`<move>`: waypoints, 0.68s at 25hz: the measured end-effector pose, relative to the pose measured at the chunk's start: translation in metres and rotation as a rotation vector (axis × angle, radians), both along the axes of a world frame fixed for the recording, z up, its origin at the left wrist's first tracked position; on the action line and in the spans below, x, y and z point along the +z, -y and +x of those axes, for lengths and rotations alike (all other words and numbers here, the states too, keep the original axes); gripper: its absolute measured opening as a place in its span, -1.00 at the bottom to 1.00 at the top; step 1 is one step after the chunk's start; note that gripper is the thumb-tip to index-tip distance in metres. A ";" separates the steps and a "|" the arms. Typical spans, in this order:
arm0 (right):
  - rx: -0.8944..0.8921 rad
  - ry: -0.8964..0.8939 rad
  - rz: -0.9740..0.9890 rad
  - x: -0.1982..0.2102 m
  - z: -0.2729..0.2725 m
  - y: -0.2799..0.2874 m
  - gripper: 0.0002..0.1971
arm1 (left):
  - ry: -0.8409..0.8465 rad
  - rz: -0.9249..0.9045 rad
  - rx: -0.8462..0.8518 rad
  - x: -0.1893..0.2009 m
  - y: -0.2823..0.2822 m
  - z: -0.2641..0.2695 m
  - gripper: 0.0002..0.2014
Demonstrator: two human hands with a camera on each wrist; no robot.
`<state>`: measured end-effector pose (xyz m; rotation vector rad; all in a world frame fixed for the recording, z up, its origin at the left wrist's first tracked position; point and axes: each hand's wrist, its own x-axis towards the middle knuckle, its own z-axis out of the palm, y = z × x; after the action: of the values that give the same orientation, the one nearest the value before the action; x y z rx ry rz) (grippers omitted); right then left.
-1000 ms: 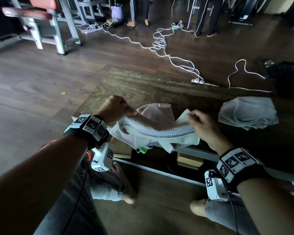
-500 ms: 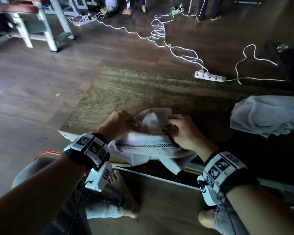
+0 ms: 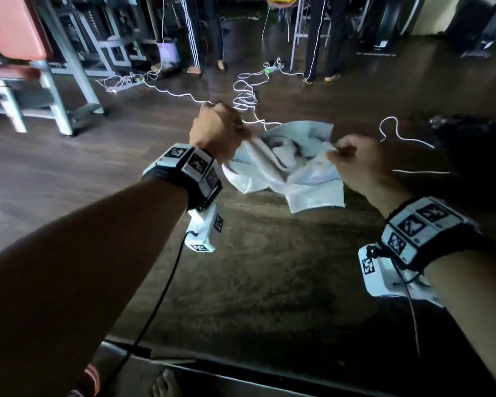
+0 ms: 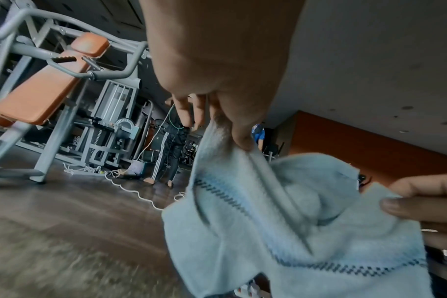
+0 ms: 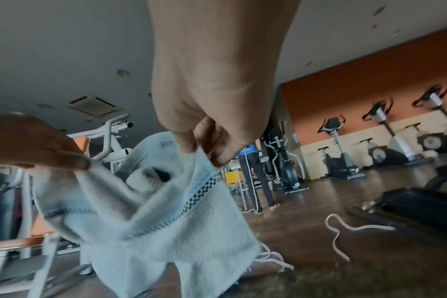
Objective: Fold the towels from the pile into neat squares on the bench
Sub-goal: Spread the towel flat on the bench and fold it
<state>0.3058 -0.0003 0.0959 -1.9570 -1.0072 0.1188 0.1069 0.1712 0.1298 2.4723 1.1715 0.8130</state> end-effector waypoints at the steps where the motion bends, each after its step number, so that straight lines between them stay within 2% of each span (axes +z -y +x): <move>1: -0.032 0.006 0.028 0.012 0.013 0.000 -0.89 | 0.047 0.016 0.018 0.012 -0.002 0.004 -0.66; 3: -0.115 0.030 0.069 0.030 0.032 0.009 -0.85 | 0.115 0.022 0.079 0.031 -0.008 0.005 -0.81; 6: -0.231 0.006 0.116 0.040 0.045 0.023 -0.86 | 0.140 0.032 0.132 0.041 -0.011 0.003 -0.86; 9: -0.151 -0.241 0.201 0.043 0.037 0.027 -0.92 | 0.152 0.015 0.115 0.039 -0.006 0.004 -0.83; 13: -0.086 -0.442 0.184 0.047 0.024 0.032 -0.89 | 0.352 -0.175 0.065 0.032 -0.010 0.012 -0.87; 15: -0.049 -0.478 0.168 0.048 0.022 0.038 -0.88 | 0.349 -0.133 0.067 0.038 -0.007 0.008 -0.86; 17: -0.013 -0.435 0.155 0.042 0.025 0.045 -0.87 | 0.376 -0.049 0.056 0.041 0.004 -0.002 -0.84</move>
<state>0.3312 -0.0452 0.1379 -1.6966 -0.6942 0.4268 0.1049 0.1672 0.1708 2.1302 1.1080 1.1857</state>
